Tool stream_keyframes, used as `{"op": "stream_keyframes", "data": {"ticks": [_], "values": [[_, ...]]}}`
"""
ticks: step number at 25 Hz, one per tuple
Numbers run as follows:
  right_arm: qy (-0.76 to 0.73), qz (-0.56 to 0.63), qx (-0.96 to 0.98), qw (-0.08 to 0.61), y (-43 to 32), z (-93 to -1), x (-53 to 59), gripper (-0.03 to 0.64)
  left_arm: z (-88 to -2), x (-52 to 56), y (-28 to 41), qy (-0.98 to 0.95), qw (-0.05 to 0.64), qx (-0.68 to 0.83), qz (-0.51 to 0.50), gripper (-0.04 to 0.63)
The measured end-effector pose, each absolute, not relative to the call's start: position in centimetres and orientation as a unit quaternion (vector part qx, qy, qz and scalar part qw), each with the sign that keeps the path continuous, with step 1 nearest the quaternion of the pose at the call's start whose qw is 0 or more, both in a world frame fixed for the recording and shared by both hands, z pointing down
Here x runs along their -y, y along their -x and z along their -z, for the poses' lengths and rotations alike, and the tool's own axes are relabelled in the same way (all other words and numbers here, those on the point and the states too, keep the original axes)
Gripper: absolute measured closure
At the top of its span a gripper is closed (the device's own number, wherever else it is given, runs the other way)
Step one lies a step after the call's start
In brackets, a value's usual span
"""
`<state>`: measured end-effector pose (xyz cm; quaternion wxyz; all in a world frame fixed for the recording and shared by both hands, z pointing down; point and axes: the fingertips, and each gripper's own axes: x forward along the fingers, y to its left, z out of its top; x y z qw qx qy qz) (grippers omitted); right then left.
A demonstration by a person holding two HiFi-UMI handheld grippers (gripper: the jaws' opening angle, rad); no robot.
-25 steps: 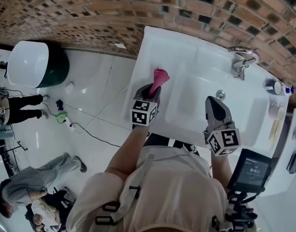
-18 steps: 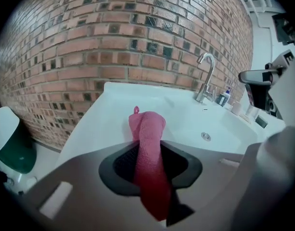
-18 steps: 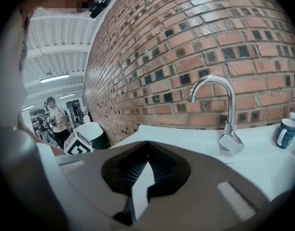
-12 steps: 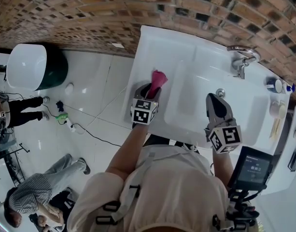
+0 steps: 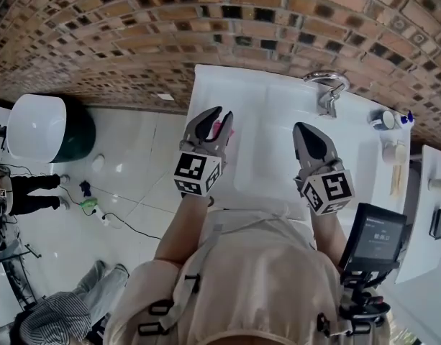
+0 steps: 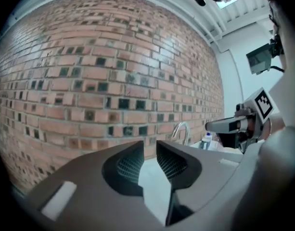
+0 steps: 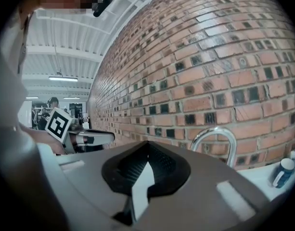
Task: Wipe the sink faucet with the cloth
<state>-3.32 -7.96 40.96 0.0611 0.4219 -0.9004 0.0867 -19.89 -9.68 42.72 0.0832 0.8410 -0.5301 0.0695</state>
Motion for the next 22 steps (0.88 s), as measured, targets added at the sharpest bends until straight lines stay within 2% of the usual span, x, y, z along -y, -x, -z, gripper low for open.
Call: {"op": "stream_keyframes", "data": {"ticks": [5, 11, 22], "values": [[-0.434, -0.051, 0.898, 0.042, 2.2, -37.7, 7.7, 0.626, -36.6, 8.8, 15.9, -0.871, 0.007, 0.490, -0.033, 0.592], [-0.436, -0.033, 0.898, 0.037, 1.0, -36.6, 7.3, 0.624, -35.0, 8.2, 13.5, -0.879, -0.018, 0.475, -0.032, 0.592], [-0.410, -0.003, 0.911, 0.036, 0.3, -35.7, 6.4, 0.626, -35.9, 8.8, 10.7, -0.881, 0.000, 0.473, -0.022, 0.594]]}}
